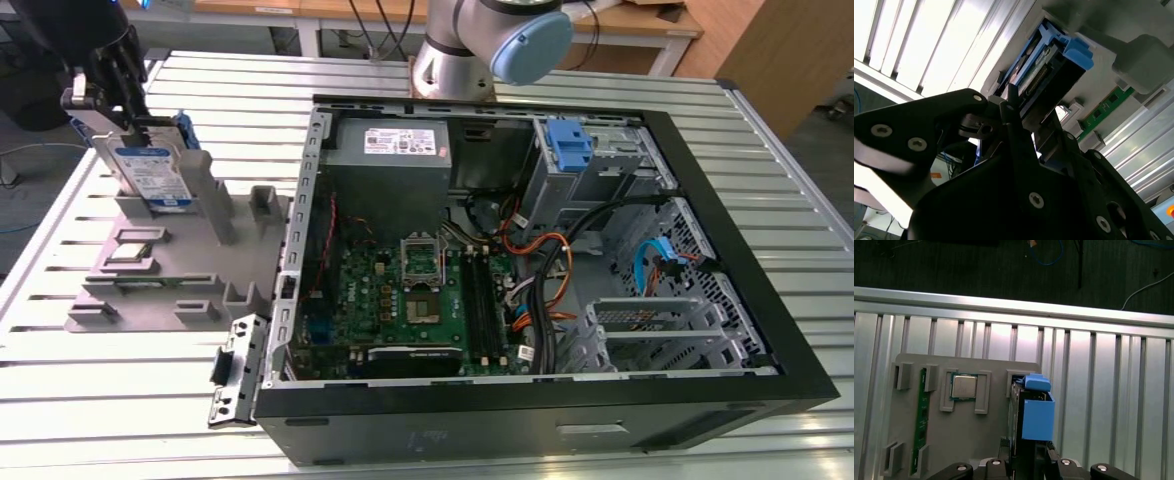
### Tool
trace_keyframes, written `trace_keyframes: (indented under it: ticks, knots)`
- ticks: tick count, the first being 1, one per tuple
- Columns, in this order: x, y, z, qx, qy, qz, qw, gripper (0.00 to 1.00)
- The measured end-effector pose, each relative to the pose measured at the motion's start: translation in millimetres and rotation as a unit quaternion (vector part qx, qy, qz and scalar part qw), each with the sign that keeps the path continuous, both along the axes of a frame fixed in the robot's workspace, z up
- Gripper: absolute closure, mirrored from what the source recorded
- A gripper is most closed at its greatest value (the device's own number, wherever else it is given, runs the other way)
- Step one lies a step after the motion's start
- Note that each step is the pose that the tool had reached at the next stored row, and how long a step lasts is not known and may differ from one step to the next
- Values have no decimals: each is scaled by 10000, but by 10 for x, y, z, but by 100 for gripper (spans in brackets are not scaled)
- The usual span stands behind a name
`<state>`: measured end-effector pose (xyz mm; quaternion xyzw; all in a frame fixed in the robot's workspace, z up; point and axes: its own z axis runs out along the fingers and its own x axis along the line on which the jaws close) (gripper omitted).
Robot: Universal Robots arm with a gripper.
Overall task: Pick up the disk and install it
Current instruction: 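Pick up the disk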
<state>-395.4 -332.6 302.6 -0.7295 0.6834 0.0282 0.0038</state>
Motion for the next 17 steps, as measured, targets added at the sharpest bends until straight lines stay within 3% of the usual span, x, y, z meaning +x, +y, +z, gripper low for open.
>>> trace_keyframes:
  ticks: [17]
  knots:
    - [0,0,4,0,0,-48,10000,64]
